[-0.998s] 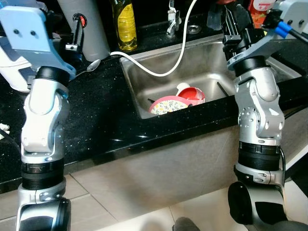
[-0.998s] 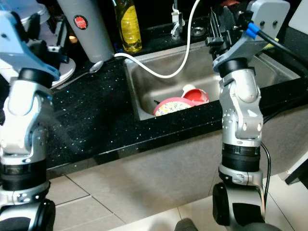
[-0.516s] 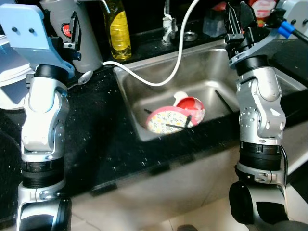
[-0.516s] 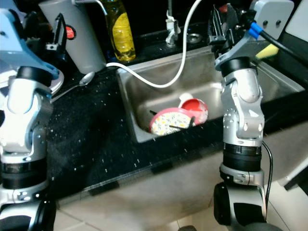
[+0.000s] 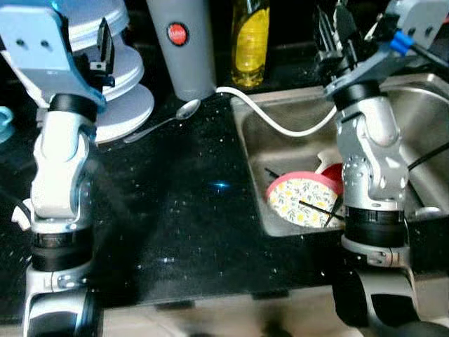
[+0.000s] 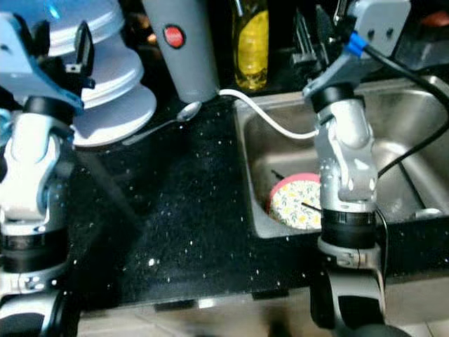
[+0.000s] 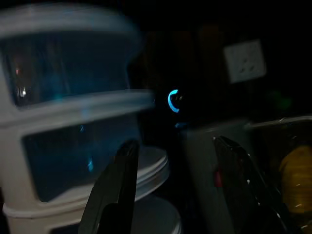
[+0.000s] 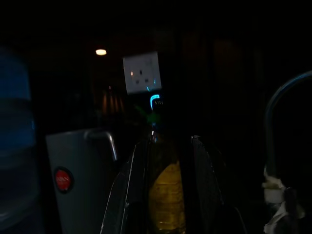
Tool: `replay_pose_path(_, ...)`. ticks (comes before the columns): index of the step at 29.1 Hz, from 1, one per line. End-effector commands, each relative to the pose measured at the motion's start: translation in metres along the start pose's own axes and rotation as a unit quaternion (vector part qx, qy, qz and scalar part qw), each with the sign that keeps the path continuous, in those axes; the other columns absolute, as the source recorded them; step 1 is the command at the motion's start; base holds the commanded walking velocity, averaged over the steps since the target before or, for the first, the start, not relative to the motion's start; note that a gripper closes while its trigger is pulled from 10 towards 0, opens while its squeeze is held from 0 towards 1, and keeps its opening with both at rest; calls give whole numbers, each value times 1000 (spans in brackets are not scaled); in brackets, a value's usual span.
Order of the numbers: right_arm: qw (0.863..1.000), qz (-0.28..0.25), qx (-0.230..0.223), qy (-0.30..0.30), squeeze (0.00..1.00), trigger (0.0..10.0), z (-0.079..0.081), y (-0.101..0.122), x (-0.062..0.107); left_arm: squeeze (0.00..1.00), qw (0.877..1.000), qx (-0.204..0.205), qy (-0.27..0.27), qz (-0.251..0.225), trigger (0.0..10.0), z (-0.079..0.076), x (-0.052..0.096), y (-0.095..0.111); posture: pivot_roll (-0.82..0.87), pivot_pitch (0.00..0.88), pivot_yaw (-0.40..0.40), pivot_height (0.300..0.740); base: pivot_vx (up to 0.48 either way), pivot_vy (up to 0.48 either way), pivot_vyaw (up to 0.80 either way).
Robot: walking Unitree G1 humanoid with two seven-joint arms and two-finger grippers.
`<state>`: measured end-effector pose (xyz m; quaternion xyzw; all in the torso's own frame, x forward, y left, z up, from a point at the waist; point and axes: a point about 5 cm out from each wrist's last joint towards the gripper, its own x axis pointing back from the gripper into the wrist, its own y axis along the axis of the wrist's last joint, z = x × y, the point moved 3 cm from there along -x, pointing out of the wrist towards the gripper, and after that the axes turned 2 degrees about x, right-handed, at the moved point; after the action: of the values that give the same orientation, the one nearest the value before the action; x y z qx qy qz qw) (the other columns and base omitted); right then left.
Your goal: Kitchen organization
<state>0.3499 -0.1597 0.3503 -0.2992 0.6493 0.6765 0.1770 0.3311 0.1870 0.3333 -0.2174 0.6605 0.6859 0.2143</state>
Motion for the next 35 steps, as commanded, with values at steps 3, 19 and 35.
replay_pose_path(3,1000,-8,1,-5,0,10000,-4,3,1,0,1000,1,-2,-3,10000,-1,1,0,-123,0,111,740,0,0,0)
replay_pose_path(19,1000,-6,3,-7,0,10000,-3,2,0,0,991,-77,-19,103,10000,3,-1,-33,-125,3,118,740,0,0,0)
replay_pose_path(35,1000,-2,2,0,0,10000,1,-1,0,0,919,-199,-74,334,10000,44,3,-110,-117,3,114,740,0,0,0)
